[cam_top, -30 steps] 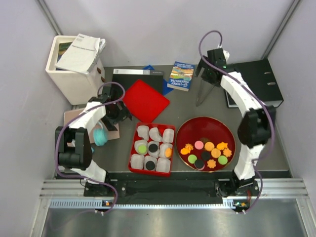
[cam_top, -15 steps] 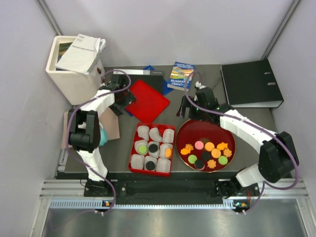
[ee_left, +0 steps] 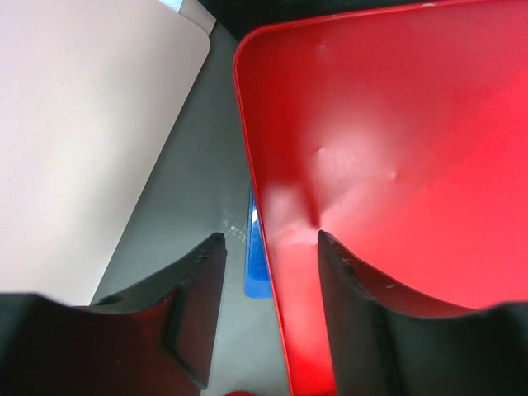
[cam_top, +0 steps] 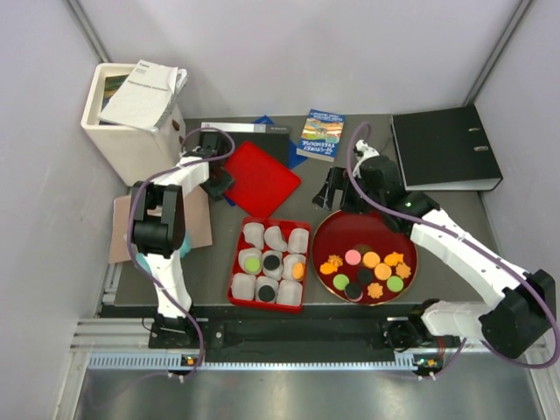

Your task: Pack the cookies

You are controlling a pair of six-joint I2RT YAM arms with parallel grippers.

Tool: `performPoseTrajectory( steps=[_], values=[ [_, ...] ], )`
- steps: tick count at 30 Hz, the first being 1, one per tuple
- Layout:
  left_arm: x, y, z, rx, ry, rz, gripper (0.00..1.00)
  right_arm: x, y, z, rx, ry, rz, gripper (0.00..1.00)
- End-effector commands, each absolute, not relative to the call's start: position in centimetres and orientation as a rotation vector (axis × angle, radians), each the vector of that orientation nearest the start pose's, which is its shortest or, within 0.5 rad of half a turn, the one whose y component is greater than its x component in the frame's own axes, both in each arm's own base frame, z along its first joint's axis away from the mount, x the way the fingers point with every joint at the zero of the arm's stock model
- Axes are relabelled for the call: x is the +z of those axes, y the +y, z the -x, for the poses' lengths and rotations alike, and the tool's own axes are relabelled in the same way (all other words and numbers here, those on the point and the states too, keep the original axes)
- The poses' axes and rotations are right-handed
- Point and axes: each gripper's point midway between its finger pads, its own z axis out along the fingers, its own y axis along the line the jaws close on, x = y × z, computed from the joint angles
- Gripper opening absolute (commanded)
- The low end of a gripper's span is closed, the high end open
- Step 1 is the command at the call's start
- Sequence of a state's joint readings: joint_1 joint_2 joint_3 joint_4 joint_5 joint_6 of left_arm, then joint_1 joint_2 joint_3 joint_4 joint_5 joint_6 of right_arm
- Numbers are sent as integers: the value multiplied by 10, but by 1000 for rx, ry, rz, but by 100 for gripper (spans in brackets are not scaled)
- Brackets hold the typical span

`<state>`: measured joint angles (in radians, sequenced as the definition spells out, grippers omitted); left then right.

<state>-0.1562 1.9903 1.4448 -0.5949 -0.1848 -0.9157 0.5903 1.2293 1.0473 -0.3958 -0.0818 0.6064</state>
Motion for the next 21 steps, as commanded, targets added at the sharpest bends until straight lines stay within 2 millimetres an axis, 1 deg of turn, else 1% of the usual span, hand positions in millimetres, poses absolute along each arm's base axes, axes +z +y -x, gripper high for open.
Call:
performPoseTrajectory(
  steps=[1, 4, 6, 7, 8, 10, 11, 12, 13, 16, 19, 20, 21],
  values=[
    [25, -69, -445, -58, 2464, 1057, 42, 206, 231, -272, 751, 2272, 13, 94],
    [16, -69, -443, -48, 2480, 1062, 35, 205, 224, -266, 734, 2271, 13, 94],
    [12, -69, -442, -46, 2484, 1063, 34, 204, 220, -263, 719, 2278, 18, 94],
    [10, -69, -441, -44, 2488, 1062, 32, 204, 219, -262, 712, 2279, 25, 94],
    [8, -69, -441, -36, 2491, 1063, 27, 206, 217, -261, 711, 2270, 25, 94],
    [6, -67, -439, -25, 2497, 1065, 15, 203, 215, -260, 697, 2275, 34, 94],
    [8, -66, -439, -22, 2493, 1063, 0, 204, 214, -260, 694, 2274, 36, 94],
    [11, -66, -438, -18, 2494, 1062, 0, 205, 214, -260, 693, 2272, 38, 94],
    [15, -65, -438, -20, 2489, 1055, 0, 206, 214, -260, 692, 2268, 44, 94],
    [38, -64, -444, -40, 2451, 1017, 0, 209, 216, -262, 699, 2260, 48, 94],
    [73, -63, -451, -71, 2402, 955, 0, 214, 220, -262, 728, 2247, 44, 94],
    [82, -63, -453, -80, 2392, 946, 0, 214, 220, -262, 733, 2248, 43, 94],
    [97, -66, -460, -105, 2370, 928, 0, 219, 221, -263, 738, 2237, 47, 95]
  ],
)
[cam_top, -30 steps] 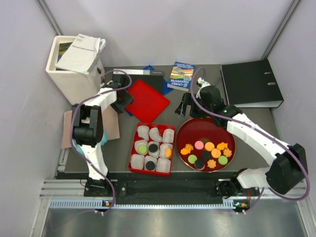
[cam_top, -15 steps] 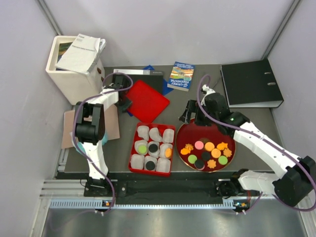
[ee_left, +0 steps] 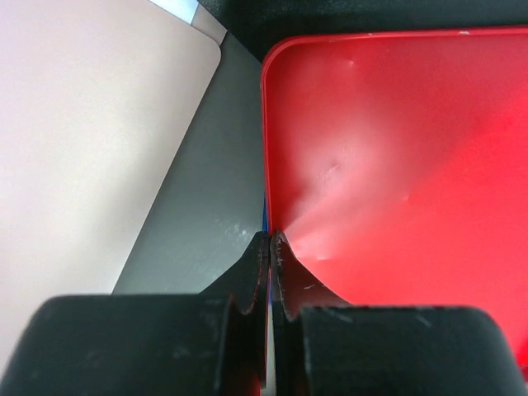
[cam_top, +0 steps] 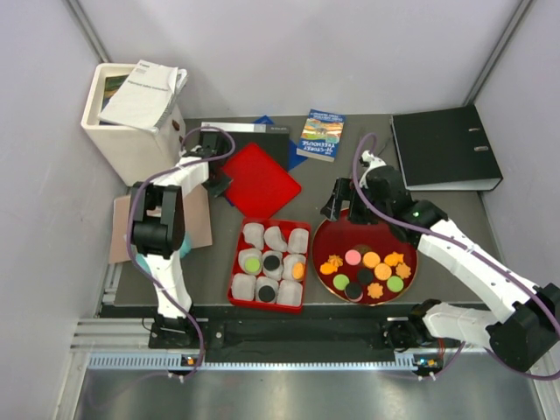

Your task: Pack the cookies

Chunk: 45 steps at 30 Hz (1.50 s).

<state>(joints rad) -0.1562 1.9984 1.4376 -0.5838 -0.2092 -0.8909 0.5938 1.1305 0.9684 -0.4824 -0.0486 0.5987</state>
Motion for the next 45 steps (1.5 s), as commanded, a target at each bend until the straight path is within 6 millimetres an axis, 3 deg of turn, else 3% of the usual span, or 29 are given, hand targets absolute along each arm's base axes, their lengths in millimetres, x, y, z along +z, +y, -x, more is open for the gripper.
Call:
performPoseTrajectory(
  steps=[1, 5, 10, 13, 16, 19, 24, 28, 31, 35, 38, 42, 45],
  values=[
    [112, -66, -461, -121, 2355, 902, 0, 221, 221, -264, 737, 2230, 43, 95],
    [165, -73, -476, -212, 2281, 845, 0, 235, 217, -272, 696, 2199, 31, 98],
    [204, -88, -480, -323, 2254, 768, 0, 255, 217, -287, 685, 2105, 21, 98],
    [224, -98, -482, -399, 2244, 682, 0, 261, 232, -289, 737, 2103, 94, 98],
    [239, -124, -479, -578, 2261, 557, 0, 263, 248, -297, 786, 2138, 134, 99],
    [249, -150, -469, -765, 2269, 445, 0, 279, 251, -315, 924, 2096, 54, 99],
    [260, -172, -452, -943, 2245, 315, 0, 311, 225, -339, 1053, 1960, -50, 99],
    [273, -185, -445, -1056, 2196, 251, 0, 310, 207, -353, 957, 1962, -52, 99],
    [272, -194, -438, -1136, 2194, 229, 0, 304, 202, -360, 892, 1967, -29, 99],
    [264, -195, -434, -1159, 2200, 233, 0, 295, 208, -368, 903, 1983, -19, 99],
    [261, -198, -429, -1179, 2203, 225, 0, 302, 215, -373, 955, 1957, -22, 99],
    [266, -202, -424, -1212, 2183, 196, 0, 293, 230, -383, 1030, 1986, -7, 98],
    [268, -204, -420, -1216, 2177, 181, 0, 299, 247, -380, 1158, 1969, 48, 91]
  ],
)
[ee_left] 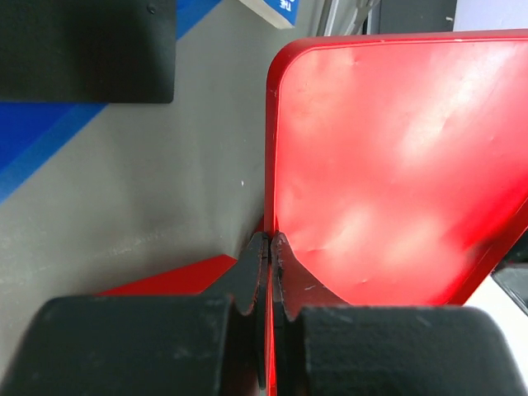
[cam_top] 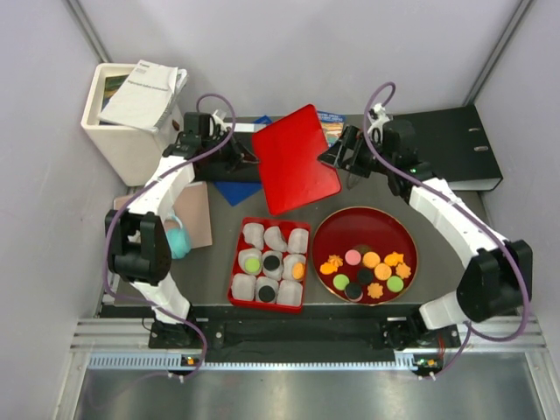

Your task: Pack the cookies

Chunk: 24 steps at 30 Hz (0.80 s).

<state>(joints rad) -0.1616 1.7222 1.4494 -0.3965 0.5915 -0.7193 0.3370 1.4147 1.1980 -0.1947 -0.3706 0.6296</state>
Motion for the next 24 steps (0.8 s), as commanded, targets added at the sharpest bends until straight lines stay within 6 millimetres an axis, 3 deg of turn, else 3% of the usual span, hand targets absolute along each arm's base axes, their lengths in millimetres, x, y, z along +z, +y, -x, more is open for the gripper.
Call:
performPoseTrajectory(
  steps=[1, 5, 8, 13, 20, 23, 24],
  values=[
    [267, -204, -419, -1214, 2178, 182, 0, 295, 252, -381, 1189, 1978, 58, 86],
    [265, -203, -418, -1208, 2180, 188, 0, 296, 263, -373, 1300, 1957, 122, 61],
    [266, -203, -419, -1208, 2173, 188, 1, 298, 262, -368, 1301, 1948, 124, 44],
    [260, -202, -428, -1203, 2184, 230, 15, 309, 258, -358, 1296, 1917, 148, 19],
    [234, -187, -441, -1121, 2242, 300, 32, 329, 251, -340, 1278, 1859, 182, 0],
    [225, -177, -447, -1093, 2260, 361, 51, 338, 246, -335, 1243, 1849, 179, 0],
    [219, -173, -449, -1075, 2270, 392, 63, 342, 245, -333, 1216, 1839, 200, 0]
  ],
)
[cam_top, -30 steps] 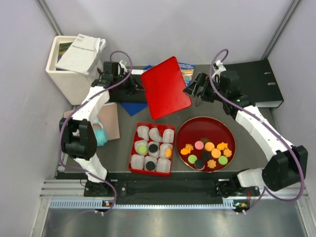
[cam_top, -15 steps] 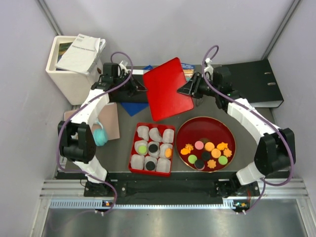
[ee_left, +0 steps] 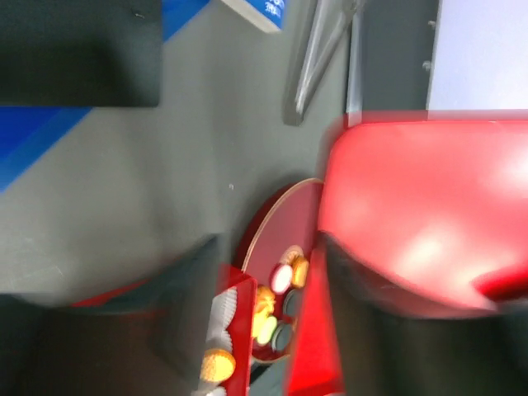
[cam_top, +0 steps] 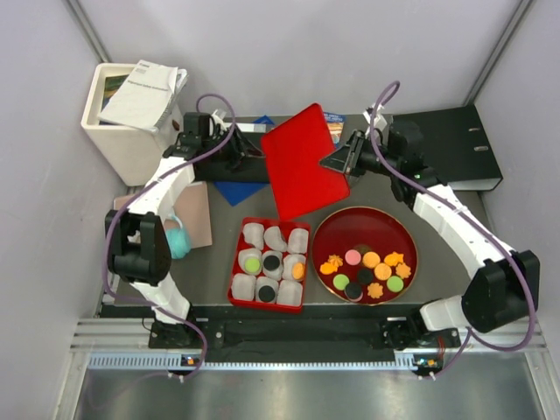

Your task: Pack the cookies

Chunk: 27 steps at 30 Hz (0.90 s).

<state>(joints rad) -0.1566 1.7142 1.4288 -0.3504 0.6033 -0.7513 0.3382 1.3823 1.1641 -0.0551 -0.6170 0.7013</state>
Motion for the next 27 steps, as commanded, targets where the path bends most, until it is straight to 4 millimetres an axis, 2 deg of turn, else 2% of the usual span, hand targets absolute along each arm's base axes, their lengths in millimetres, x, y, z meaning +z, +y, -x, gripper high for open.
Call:
performPoseTrajectory(
  steps=[1, 4, 5, 7, 8, 9, 10, 11, 12, 13, 17, 18, 19, 21, 22, 23, 24, 25, 26, 27],
  values=[
    [217, -170, -449, -1061, 2287, 422, 66, 344, 243, -331, 1188, 1839, 207, 0],
    [210, -157, -453, -993, 2301, 501, 77, 342, 238, -333, 1013, 1885, 236, 0],
    [207, -152, -452, -982, 2313, 528, 77, 337, 228, -338, 882, 1935, 192, 0],
    [206, -144, -453, -942, 2311, 589, 79, 330, 227, -338, 711, 1965, 266, 0],
    [203, -140, -451, -922, 2326, 621, 81, 325, 210, -348, 527, 2005, 216, 0],
    [204, -138, -451, -910, 2321, 644, 82, 325, 211, -347, 420, 1996, 270, 0],
    [205, -134, -451, -883, 2318, 667, 84, 327, 193, -355, 266, 1980, 216, 0],
    [205, -132, -449, -871, 2323, 684, 85, 327, 187, -357, 177, 1966, 232, 0],
    [206, -129, -449, -854, 2320, 718, 85, 327, 188, -355, 122, 1955, 244, 0],
    [205, -124, -448, -812, 2317, 751, 84, 329, 176, -358, 26, 1941, 203, 0],
    [213, -112, -441, -690, 2290, 792, 82, 332, 162, -358, -234, 1873, 220, 0],
    [213, -110, -438, -669, 2292, 795, 83, 338, 162, -360, -284, 1832, 223, 0],
    [214, -108, -437, -658, 2289, 799, 83, 333, 161, -356, -353, 1812, 230, 0],
    [217, -108, -434, -657, 2287, 799, 86, 336, 166, -350, -416, 1759, 307, 0],
    [219, -109, -434, -662, 2286, 794, 87, 331, 172, -350, -418, 1707, 299, 0],
    [219, -113, -433, -693, 2298, 778, 89, 333, 185, -339, -474, 1646, 426, 0],
    [219, -117, -432, -719, 2307, 762, 91, 336, 192, -335, -491, 1584, 451, 0],
    [221, -122, -432, -750, 2313, 745, 91, 330, 195, -330, -477, 1504, 426, 0],
    [219, -126, -432, -780, 2326, 740, 92, 333, 203, -319, -532, 1429, 527, 0],
    [222, -132, -430, -832, 2334, 722, 95, 330, 205, -314, -543, 1392, 552, 0]
  ],
)
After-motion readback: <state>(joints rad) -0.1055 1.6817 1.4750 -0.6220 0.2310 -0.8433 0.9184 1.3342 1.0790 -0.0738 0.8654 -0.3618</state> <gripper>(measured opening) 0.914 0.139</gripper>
